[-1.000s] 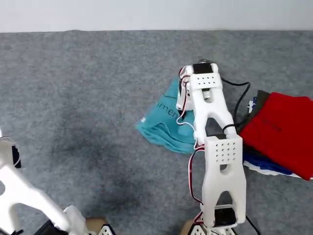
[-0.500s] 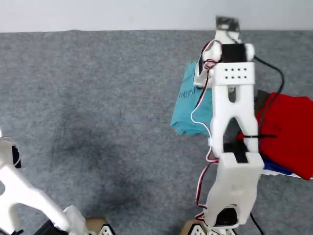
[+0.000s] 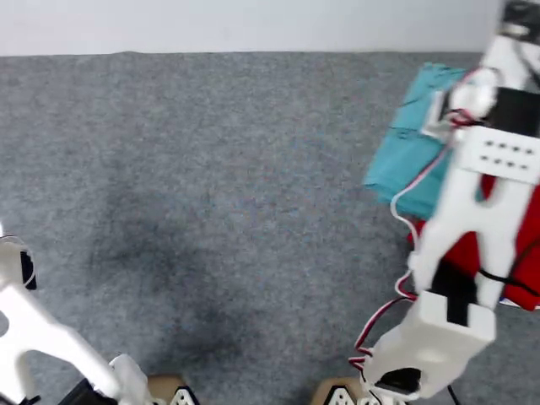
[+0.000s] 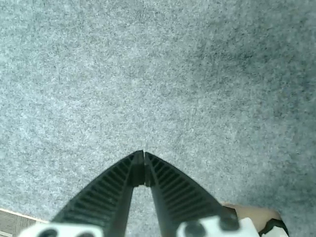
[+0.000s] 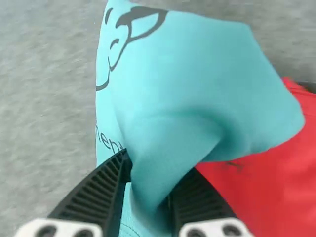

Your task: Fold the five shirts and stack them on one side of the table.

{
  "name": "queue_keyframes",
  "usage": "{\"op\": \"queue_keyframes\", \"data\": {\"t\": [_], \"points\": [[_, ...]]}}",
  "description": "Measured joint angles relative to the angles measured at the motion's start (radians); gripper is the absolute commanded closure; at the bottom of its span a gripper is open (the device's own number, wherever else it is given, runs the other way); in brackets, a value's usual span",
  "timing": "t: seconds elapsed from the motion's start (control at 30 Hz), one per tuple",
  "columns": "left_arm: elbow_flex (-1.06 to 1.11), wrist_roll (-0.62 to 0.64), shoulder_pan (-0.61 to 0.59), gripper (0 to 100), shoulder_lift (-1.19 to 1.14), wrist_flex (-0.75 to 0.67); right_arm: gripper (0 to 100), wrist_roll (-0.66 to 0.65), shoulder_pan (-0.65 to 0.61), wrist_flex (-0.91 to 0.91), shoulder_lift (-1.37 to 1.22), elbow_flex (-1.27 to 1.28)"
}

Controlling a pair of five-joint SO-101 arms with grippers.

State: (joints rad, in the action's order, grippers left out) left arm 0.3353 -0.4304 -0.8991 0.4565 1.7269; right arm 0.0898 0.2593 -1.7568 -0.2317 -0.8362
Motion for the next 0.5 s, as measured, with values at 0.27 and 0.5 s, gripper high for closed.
{"op": "queue_keyframes", "data": {"t": [0.27,0.5], "points": [[0.002,0.0,0.0,99,0.0,0.0,98.9,-0.044,0.155,0.0,0.003,0.149],[0.003,0.0,0.0,99,0.0,0.0,98.3,-0.106,0.249,0.009,-0.035,0.216]]}}
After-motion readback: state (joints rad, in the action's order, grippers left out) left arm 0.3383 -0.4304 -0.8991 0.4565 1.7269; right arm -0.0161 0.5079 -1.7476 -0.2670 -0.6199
